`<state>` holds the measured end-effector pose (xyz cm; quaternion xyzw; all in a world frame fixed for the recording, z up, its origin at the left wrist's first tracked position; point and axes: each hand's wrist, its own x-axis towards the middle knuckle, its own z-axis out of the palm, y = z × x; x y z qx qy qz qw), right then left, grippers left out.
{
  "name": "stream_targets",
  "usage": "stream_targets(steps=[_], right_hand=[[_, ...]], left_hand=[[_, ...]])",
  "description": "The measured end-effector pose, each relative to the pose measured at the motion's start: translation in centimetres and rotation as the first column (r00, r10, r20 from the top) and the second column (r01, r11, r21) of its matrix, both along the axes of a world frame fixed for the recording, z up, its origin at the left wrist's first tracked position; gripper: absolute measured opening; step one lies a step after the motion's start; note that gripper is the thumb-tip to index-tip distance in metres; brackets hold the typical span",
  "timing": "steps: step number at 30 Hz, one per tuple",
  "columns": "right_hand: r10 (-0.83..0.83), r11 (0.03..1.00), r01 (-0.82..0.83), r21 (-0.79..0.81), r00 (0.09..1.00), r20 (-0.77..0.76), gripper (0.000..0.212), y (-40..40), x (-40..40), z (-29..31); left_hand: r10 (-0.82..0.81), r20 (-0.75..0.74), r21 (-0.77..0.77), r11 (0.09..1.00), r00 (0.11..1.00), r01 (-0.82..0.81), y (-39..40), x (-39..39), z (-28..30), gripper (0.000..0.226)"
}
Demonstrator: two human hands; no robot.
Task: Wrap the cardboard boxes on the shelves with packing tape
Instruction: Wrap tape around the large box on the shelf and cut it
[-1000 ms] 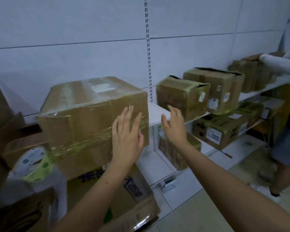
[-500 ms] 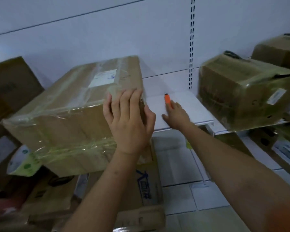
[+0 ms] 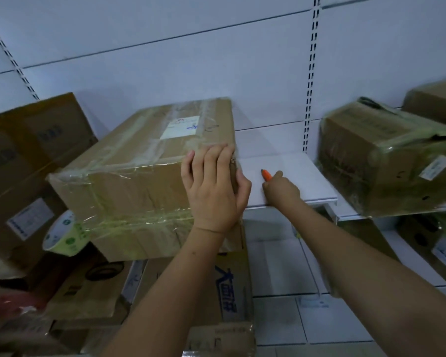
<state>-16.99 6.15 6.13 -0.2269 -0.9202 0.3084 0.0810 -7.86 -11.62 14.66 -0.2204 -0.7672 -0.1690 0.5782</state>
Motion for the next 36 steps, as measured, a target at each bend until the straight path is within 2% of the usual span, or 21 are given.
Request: stream_targets(steps=[2, 3, 6, 8, 10, 12, 14, 16, 18, 21, 23, 25, 27, 29, 31, 34, 36], right_hand=[[-0.012, 0.987, -0.008, -0.163, 0.993, -0.121, 0.055, -0.9, 2.4, 0.4], [-0.01, 0.983, -0.03, -0.183, 0.977, -0.213, 0.056, -1.6, 3.9, 0.5], [-0.018, 0.983, -0.076, -0.168, 0.866, -0.5, 0.036, -4.1, 8.7, 1.6], [-0.033, 0.982, -0.096, -0.163, 0.763, -0.646, 0.03, -5.9, 11.4, 2.9], [-0.049, 0.984, -0.09, -0.151, 0.686, -0.726, 0.028, -7.5, 13.2, 4.1], [-0.059, 0.992, -0.052, -0.119, 0.635, -0.77, 0.026, -9.4, 14.6, 5.1], [-0.086, 0.996, 0.029, -0.085, 0.594, -0.8, 0.027, -11.8, 15.6, 5.8], [-0.118, 0.991, 0.12, -0.062, 0.545, -0.83, 0.029, -14.9, 16.5, 6.4], [-0.125, 0.985, 0.167, -0.047, 0.497, -0.859, 0.033, -18.9, 17.6, 6.8], [-0.115, 0.988, 0.15, -0.041, 0.525, -0.843, 0.037, -26.6, 18.8, 6.6], [-0.075, 0.993, 0.12, -0.004, 0.594, -0.801, 0.04, -31.7, 18.9, 6.0], [-0.044, 0.995, 0.092, 0.026, 0.677, -0.735, 0.041, -36.0, 18.7, 5.1], [-0.038, 0.997, 0.074, 0.026, 0.75, -0.66, 0.03, -39.4, 18.4, 4.1], [-0.032, 0.998, 0.062, 0.031, 0.803, -0.595, 0.022, -42.0, 18.0, 3.5], [-0.016, 0.997, 0.056, 0.056, 0.834, -0.551, 0.028, -43.8, 17.3, 3.5], [0.062, 0.984, 0.05, 0.168, 0.796, -0.602, 0.056, -45.2, 15.5, 5.0], [0.104, 0.949, 0.117, 0.294, 0.761, -0.64, 0.062, -45.3, 13.4, 6.3]], left_hand=[[-0.073, 0.047, -0.005, 0.997, 0.996, 0.073, -0.1, 0.5, 0.4, 0.038], [-0.136, 0.085, -0.003, 0.991, 0.987, 0.137, -0.4, 1.0, 0.6, 0.039], [-0.379, 0.209, 0.035, 0.924, 0.901, 0.381, -2.7, 2.9, 1.5, 0.041], [-0.473, 0.241, 0.097, 0.88, 0.847, 0.464, -5.6, 3.7, 1.7, 0.04], [-0.426, 0.229, 0.177, 0.902, 0.875, 0.393, -9.5, 4.0, 1.7, 0.038], [-0.3, 0.201, 0.3, 0.925, 0.933, 0.232, -13.8, 3.8, 1.6, 0.033], [-0.201, 0.209, 0.45, 0.889, 0.957, 0.088, -18.2, 3.4, 1.6, 0.026], [-0.14, 0.276, 0.517, 0.856, 0.951, -0.025, -22.7, 2.7, 1.4, 0.021], [-0.115, 0.399, 0.5, 0.859, 0.91, -0.11, -27.1, 1.4, 0.5, 0.021], [-0.243, 0.587, 0.433, 0.9, 0.772, -0.046, -32.5, -0.5, -1.5, 0.035], [-0.317, 0.698, 0.365, 0.929, 0.642, 0.062, -34.8, -1.7, -2.5, 0.04], [-0.326, 0.757, 0.259, 0.945, 0.566, 0.198, -36.0, -2.6, -3.3, 0.038], [-0.36, 0.787, 0.215, 0.921, 0.501, 0.324, -36.6, -3.0, -3.7, 0.047], [-0.322, 0.799, 0.137, 0.92, 0.508, 0.368, -36.8, -3.4, -3.8, 0.056], [-0.257, 0.774, 0.038, 0.931, 0.579, 0.362, -37.0, -4.0, -3.6, 0.063], [-0.231, 0.79, -0.043, 0.903, 0.568, 0.427, -37.4, -4.9, -2.8, 0.077], [-0.189, 0.808, -0.143, 0.856, 0.558, 0.497, -37.5, -5.5, -2.2, 0.069]])
